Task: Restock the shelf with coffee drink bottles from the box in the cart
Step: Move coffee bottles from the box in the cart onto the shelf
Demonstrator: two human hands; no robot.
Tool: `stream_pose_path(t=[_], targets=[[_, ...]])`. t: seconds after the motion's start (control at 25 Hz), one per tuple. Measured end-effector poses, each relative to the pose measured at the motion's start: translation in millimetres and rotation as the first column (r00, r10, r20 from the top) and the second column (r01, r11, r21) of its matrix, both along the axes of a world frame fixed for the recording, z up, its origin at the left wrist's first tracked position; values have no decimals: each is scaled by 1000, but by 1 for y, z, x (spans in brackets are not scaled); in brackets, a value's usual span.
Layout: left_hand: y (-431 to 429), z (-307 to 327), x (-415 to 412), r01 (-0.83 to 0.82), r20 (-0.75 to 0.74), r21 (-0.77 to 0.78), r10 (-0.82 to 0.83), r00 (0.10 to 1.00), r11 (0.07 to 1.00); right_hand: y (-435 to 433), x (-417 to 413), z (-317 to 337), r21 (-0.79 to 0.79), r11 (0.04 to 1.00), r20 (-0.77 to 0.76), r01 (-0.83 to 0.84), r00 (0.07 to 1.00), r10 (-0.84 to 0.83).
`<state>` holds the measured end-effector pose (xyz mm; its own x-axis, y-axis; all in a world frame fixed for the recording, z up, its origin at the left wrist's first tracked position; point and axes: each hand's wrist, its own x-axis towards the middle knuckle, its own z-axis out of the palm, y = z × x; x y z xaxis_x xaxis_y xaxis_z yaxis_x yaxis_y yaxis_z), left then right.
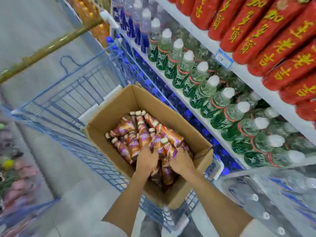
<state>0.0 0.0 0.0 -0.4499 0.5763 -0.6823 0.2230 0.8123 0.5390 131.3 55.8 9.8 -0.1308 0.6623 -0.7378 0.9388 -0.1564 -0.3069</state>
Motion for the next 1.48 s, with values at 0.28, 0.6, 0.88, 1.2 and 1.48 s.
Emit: stream_pose_path(t=[0.28,0.6,0.88,1.2,1.48], targets=[[32,-51,21,-131,84,-60,136,987,990,0,-6,-44,4,1000,150,17,989,-17],[45,-37,10,-274,197,-71,283,939,959,12,3,-31,-98,992,57,79,996,-74],[-8,32,-5,-472,726,-232,474,498,851,15,22,26,-302,900,-360,315,836,-414],[-38,116,5,-480,762,161,201,616,862,-5,48,120,-445,787,-668,427,427,-609],[-20,156,36,-302,753,413,-136,644,859,-22,91,168,-405,780,-808,477,212,-550]])
